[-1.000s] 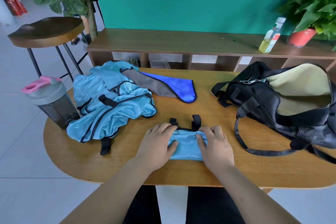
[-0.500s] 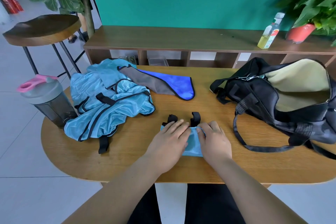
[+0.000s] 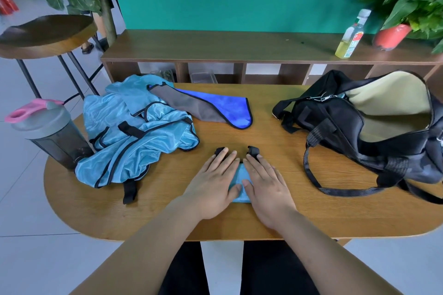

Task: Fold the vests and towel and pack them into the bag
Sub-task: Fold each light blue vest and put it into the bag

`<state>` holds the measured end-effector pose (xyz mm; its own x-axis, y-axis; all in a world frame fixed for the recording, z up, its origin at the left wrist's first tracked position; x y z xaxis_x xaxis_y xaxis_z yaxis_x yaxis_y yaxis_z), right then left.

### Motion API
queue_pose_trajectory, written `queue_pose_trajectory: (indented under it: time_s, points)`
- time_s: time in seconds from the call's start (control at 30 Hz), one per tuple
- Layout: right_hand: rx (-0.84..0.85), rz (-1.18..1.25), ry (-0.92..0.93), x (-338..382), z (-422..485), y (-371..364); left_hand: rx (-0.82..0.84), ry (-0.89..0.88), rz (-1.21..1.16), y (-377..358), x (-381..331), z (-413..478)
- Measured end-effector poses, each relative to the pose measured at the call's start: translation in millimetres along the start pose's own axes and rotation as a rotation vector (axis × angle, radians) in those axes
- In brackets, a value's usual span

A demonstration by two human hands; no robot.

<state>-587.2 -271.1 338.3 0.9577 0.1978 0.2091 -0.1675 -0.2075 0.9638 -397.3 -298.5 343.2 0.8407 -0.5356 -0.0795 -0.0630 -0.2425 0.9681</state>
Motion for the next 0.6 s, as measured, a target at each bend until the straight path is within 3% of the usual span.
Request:
queue_pose_trajectory:
  time_s: [0.27,0.43,0.6]
  points:
    - [0.102,-0.016,0.023,-7,2,7,0.027,0.166,-0.132,-3,0,4]
    - [0.132,0.016,0.021,-6,1,9,0.086,0.118,-0.060,1,5,5]
    - [0.129,0.015,-0.028,-1,-13,9,-0.019,0.087,-0.065,-5,20,-17]
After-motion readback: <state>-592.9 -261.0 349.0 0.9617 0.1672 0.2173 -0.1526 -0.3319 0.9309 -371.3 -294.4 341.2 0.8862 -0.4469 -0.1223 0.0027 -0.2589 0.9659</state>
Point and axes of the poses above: each hand's wrist, its own z-axis towards the middle knuckle, its own y-axis out of the back of the hand, x = y × z, the point moved 1 cm from there along z, towards the middle knuckle, and after that the axes turned 12 degrees about x, right-handed, at the moved point
